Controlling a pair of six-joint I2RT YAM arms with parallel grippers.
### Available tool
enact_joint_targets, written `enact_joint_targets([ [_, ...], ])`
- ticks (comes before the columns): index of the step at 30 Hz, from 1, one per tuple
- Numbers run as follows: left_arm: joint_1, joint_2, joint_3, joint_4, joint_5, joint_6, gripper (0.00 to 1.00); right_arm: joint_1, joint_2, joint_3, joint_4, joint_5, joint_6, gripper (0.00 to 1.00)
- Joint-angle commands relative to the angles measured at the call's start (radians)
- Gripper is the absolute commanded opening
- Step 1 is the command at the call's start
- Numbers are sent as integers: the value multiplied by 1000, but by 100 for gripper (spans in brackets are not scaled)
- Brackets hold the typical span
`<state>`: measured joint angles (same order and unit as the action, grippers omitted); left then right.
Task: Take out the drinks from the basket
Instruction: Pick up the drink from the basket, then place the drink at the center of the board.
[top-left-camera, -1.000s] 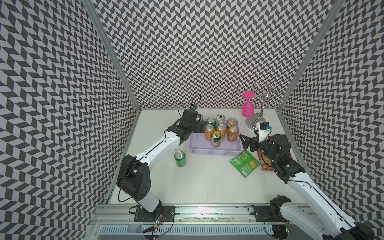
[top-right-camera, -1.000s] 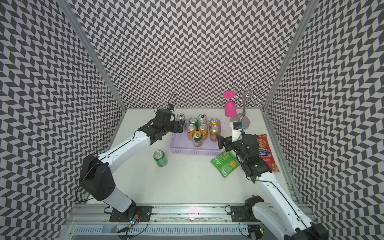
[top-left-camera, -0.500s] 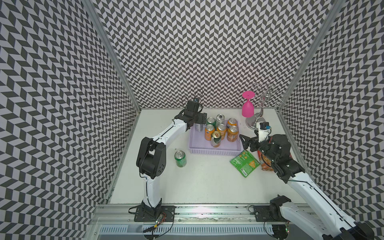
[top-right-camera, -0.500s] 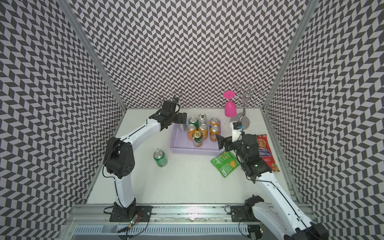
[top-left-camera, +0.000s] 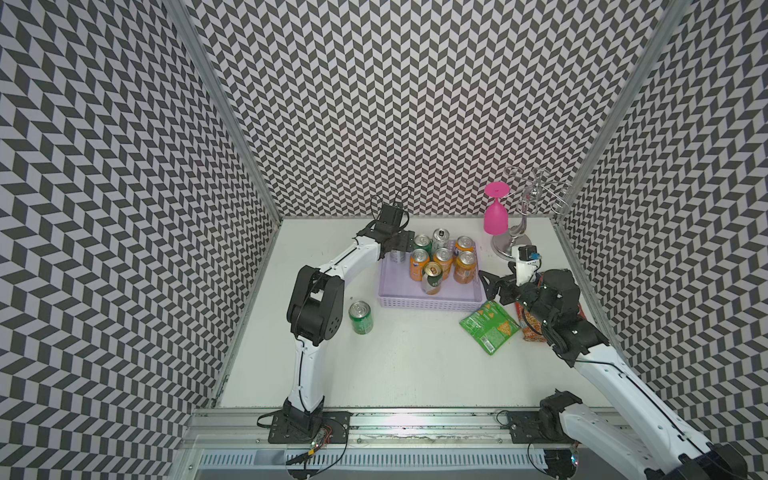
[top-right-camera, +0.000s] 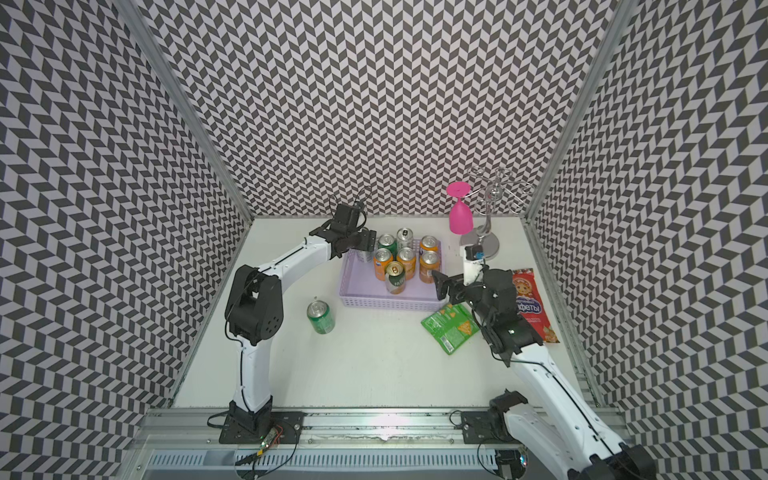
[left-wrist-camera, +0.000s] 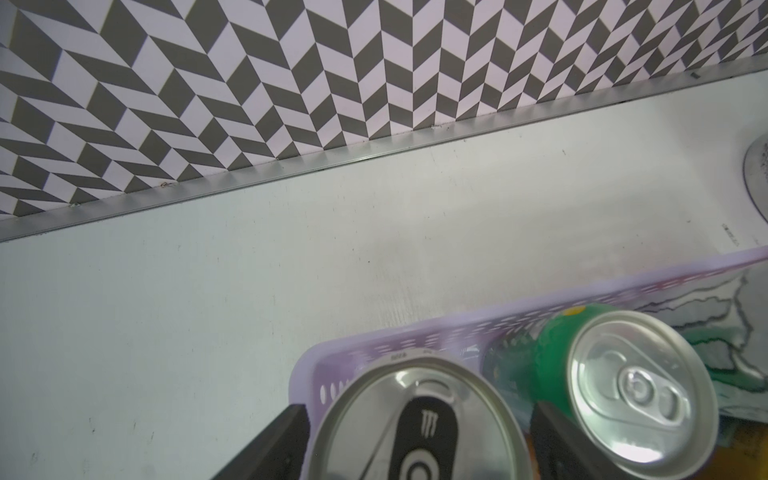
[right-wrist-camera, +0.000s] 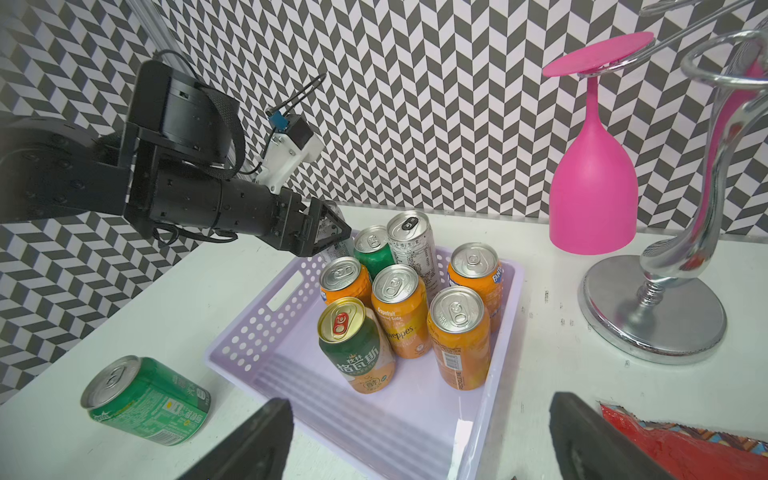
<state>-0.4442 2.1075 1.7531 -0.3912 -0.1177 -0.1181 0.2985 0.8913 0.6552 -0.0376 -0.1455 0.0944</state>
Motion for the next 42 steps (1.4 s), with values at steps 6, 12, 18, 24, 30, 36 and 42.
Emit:
enact_joint_targets([
  [6,6,18,42,-34,1,9,62,-4,0,-8,36,3,-7,100],
  [12,5,-26,19,-36,3,14,51,-4,-2,-7,37,2,-7,100],
  [18,-6,-131,-41,-20,-7,15,46,-4,0,-7,37,-2,-7,100],
  [24,-30,-282,-154,5,-36,4,44,-4,-2,-6,37,-3,-5,100],
  [30,-60,-457,-288,22,-53,-17,42,-3,-3,-4,37,-9,-5,100],
  [36,-92,-635,-411,27,-46,-53,41,-3,-4,-5,38,-10,-3,100],
  [42,-139,-785,-477,-23,-52,-88,41,-3,-4,-4,38,-17,-4,100],
])
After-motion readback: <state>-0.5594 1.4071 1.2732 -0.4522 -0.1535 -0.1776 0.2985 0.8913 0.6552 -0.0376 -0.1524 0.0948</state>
